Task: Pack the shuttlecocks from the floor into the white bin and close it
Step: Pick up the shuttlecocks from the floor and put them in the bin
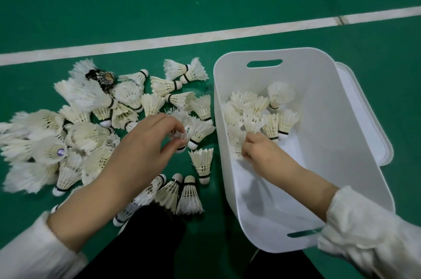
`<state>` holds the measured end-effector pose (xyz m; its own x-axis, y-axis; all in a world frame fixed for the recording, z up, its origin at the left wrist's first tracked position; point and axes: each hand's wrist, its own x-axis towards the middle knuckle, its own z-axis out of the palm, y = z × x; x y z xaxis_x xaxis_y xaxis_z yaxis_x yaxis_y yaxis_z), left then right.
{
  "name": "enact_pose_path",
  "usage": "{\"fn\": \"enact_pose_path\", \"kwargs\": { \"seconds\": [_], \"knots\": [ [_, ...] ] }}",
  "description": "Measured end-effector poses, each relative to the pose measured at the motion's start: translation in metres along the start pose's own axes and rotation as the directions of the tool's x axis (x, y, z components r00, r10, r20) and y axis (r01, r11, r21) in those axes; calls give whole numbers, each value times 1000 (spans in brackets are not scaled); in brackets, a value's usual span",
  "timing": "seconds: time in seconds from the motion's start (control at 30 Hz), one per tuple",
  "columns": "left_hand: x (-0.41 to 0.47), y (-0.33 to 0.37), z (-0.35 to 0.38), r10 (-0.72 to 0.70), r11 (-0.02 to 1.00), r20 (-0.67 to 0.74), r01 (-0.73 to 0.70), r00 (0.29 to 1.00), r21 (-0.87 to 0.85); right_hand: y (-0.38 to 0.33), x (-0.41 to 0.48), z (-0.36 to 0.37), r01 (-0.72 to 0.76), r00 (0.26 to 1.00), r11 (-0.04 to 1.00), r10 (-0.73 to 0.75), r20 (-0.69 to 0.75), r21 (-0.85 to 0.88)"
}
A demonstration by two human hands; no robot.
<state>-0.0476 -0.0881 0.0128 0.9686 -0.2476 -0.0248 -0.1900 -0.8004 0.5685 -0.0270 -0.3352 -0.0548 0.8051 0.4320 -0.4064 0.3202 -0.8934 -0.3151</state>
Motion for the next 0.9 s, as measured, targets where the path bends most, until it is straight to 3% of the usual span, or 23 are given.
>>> {"fn": "enact_pose_path", "kwargs": {
  "seconds": [0.1, 0.2, 0.3, 0.5, 0.6, 0.67, 0.73, 0.8, 0.9],
  "knots": [
    [1, 0, 1, -11, 1000, 9, 11, 1000, 4, -3, 3, -6, -26, 995, 981, 45, -93, 194],
    [4, 1, 4, -4, 1000, 32, 4, 999, 13, -5, 7, -5, -87, 994, 954, 104, -44, 285],
    [5, 1, 8, -2, 1000, 50, 2, 999, 14, -1, 9, 2, -150, 988, 960, 139, 61, 237],
    [5, -1, 13, 20, 1000, 38, -21, 999, 8, -2, 2, -5, -149, 986, 975, 135, 96, 164],
    [6, 2, 10, 34, 999, 21, -33, 999, -17, -11, -3, -26, -132, 990, 986, 137, -43, 98],
    [7, 4, 5, 38, 999, 10, -37, 999, -36, -23, -8, -52, -78, 951, 961, 151, -270, 265],
    [9, 6, -1, 49, 997, 3, -48, 999, -57, -42, -13, -78, 108, 911, 880, 99, -400, 463],
    [12, 10, -8, 80, 994, 0, -80, 997, -78, -62, -13, -93, 295, 904, 839, -90, -418, 457],
    [17, 20, -19, 138, 985, -19, -139, 990, -106, -77, -1, -87, 335, 929, 873, -242, -280, 355]
  ]
}}
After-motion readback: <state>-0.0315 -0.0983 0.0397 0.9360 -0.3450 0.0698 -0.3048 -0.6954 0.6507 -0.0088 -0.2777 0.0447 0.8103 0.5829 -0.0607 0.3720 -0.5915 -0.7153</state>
